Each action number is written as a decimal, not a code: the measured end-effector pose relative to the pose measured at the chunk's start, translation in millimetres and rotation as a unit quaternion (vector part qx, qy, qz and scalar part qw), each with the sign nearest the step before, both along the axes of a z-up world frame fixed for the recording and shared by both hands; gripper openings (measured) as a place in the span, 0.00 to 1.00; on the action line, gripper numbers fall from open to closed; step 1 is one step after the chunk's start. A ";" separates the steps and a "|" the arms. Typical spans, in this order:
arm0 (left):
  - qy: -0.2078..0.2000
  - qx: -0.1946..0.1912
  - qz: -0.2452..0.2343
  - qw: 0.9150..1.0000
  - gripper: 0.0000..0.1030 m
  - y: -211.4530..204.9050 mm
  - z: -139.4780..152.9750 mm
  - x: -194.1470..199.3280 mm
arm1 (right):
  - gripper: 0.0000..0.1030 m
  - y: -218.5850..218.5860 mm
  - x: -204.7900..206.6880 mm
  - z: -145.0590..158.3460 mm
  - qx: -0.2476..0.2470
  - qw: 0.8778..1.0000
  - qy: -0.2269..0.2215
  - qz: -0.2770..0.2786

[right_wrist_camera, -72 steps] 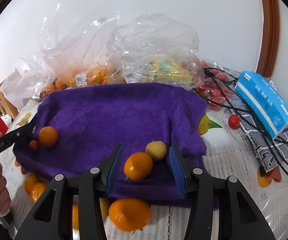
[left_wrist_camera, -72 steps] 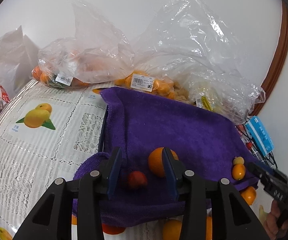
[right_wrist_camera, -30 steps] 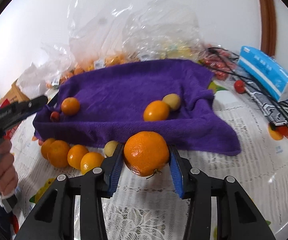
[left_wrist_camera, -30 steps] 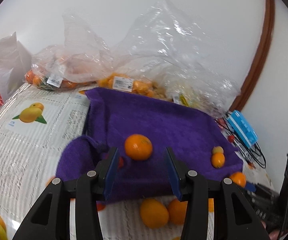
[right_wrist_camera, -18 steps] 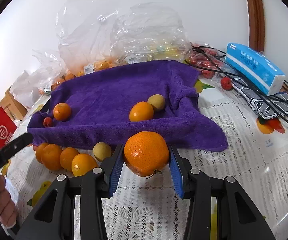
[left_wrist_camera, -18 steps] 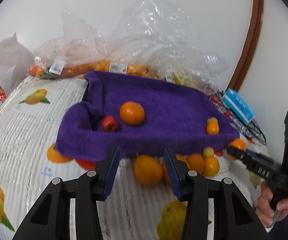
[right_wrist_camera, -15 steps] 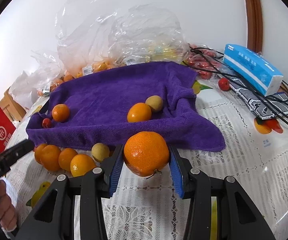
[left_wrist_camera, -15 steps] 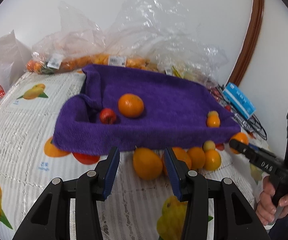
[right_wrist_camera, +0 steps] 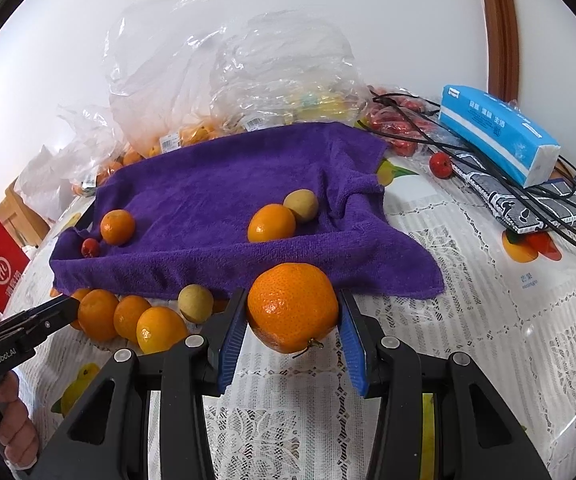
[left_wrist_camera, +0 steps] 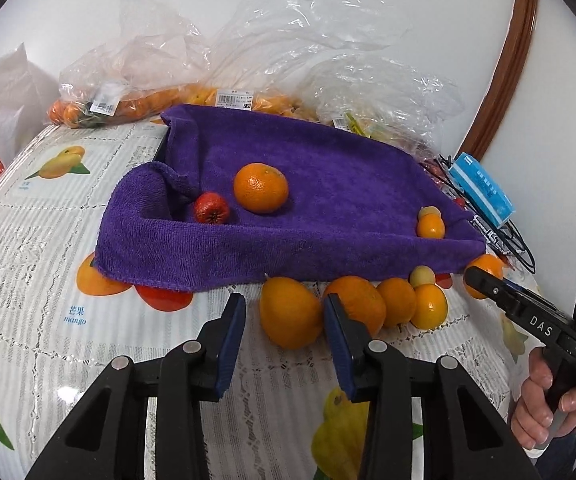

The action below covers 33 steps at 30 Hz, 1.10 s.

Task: Organize fruits
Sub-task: 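Lift the large orange with the right gripper while the left gripper grasps another orange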

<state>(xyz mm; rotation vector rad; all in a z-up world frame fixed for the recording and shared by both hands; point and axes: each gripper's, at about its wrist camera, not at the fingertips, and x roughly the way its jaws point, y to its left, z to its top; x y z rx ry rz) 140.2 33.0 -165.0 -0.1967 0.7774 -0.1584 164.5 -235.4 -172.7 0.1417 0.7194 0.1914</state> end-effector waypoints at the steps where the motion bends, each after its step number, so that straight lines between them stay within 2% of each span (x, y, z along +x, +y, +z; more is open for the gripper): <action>1: 0.000 0.002 0.000 1.000 0.37 -0.6 0.0 -0.3 | 0.43 -0.4 0.3 -0.3 0.001 1.000 0.001 0.000; 7: 0.018 0.035 0.015 0.999 0.34 -6.8 -2.9 5.1 | 0.43 -1.4 5.3 -2.4 0.006 1.000 0.009 0.000; 9: 0.033 0.030 0.023 0.999 0.31 -3.0 -6.7 9.2 | 0.43 -0.5 5.7 -2.4 0.003 1.000 0.010 0.000; 11: 0.027 0.021 0.019 0.999 0.30 -0.5 -5.7 7.1 | 0.43 1.3 4.6 -1.9 -0.001 1.000 0.006 0.003; 15: 0.031 0.028 0.013 0.999 0.30 -2.9 -7.3 7.6 | 0.43 0.0 5.8 -2.6 0.001 1.000 0.009 0.001; 22: 0.034 0.072 0.009 0.997 0.30 -17.2 -8.4 13.4 | 0.43 0.3 6.7 -4.0 0.000 1.000 0.014 0.000; 27: 0.034 0.069 0.002 0.997 0.29 -17.5 -8.5 13.0 | 0.43 3.9 6.9 -5.4 -0.006 1.000 0.018 0.006; 33: 0.034 0.066 -0.005 0.997 0.31 -18.9 -9.5 13.3 | 0.43 -4.5 9.8 -10.8 0.033 0.999 0.034 0.010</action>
